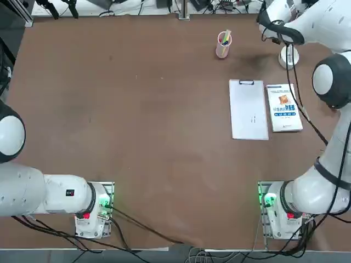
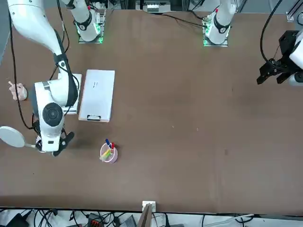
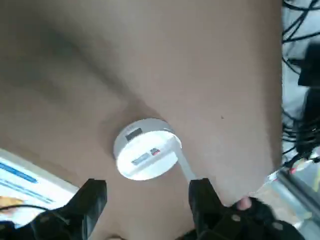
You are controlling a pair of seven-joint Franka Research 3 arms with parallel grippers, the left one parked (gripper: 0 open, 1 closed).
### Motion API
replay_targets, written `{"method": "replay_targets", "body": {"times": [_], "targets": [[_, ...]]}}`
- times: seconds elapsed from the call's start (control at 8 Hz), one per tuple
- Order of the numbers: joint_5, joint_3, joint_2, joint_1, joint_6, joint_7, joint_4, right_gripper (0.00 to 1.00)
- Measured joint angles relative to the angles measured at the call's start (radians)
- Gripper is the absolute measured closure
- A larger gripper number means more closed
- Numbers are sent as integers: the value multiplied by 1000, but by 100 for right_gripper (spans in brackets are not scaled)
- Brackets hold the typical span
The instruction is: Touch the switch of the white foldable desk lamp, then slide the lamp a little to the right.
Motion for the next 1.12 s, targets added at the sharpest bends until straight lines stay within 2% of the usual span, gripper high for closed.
{"method": "replay_targets", "body": {"times": [0.38,0.88,1.12], "targets": [[-75,0,33,0,-2,-167,0,0],[-137,-2,82,3,-15,-188,6,0],[-171,-10,111,1,-16,-193,42,0]]}}
